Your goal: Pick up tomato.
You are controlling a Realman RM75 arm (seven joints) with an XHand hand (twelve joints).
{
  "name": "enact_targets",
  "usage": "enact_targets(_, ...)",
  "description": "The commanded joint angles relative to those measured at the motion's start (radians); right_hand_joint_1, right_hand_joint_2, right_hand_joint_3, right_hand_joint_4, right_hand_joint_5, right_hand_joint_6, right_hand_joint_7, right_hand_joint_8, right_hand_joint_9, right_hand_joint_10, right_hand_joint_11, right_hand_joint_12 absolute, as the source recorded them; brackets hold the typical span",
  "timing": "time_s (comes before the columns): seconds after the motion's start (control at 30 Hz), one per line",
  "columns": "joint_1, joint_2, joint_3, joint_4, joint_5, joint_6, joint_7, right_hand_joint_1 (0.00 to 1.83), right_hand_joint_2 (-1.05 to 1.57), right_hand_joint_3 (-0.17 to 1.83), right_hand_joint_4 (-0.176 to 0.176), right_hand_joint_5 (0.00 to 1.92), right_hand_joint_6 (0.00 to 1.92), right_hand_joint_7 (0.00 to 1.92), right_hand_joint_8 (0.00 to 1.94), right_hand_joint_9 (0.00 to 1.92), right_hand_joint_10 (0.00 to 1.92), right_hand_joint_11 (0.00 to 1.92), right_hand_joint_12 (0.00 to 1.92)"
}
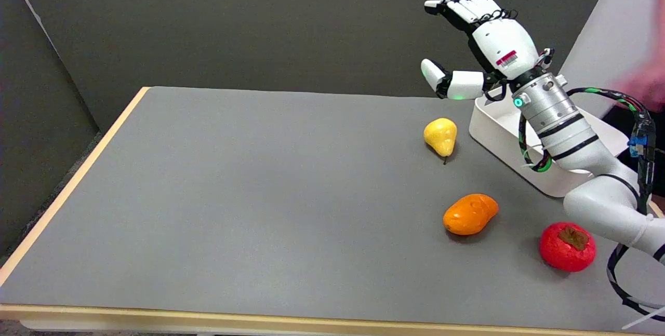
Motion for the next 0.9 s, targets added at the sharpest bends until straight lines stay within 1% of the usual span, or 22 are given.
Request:
enact_targets(0.03, -0.140, -0.007, 0.116, 0.045, -0.001, 0.028, 0.029, 0.34, 0.64, 0.92, 0.087, 0.20, 0.44, 0.21, 0.28, 0.11, 0.58, 0.08, 1.24)
enact_targets(0.3, -0.192, -0.018, 0.164, 0.059, -0.001, 0.042, 0.029, 0.34, 0.64, 0.92, 0.088, 0.20, 0.44, 0.21, 0.28, 0.11, 0.58, 0.08, 1.24)
enact_targets(0.47, -0.263, -0.049, 0.234, 0.066, 0.008, 0.068, 0.025, 0.34, 0.64, 0.92, 0.088, 0.20, 0.44, 0.21, 0.28, 0.11, 0.58, 0.08, 1.24)
enact_targets(0.6, -0.349, -0.089, 0.348, 0.073, 0.015, 0.089, 0.030, 0.35, 0.64, 0.92, 0.088, 0.20, 0.44, 0.21, 0.28, 0.11, 0.58, 0.08, 1.24)
enact_targets(0.67, -0.403, -0.116, 0.411, 0.089, 0.048, 0.093, 0.035, 0.35, 0.64, 0.92, 0.088, 0.20, 0.44, 0.21, 0.28, 0.11, 0.59, 0.08, 1.24)
enact_targets(0.73, -0.468, -0.147, 0.478, 0.109, 0.087, 0.093, 0.043, 0.31, 0.62, 0.98, 0.089, 0.20, 0.46, 0.23, 0.31, 0.13, 0.61, 0.11, 1.19)
enact_targets(0.9, -0.588, -0.213, 0.569, 0.161, 0.140, 0.106, 0.044, 0.30, 0.61, 0.99, 0.099, 0.21, 0.49, 0.28, 0.34, 0.18, 0.63, 0.15, 1.22)
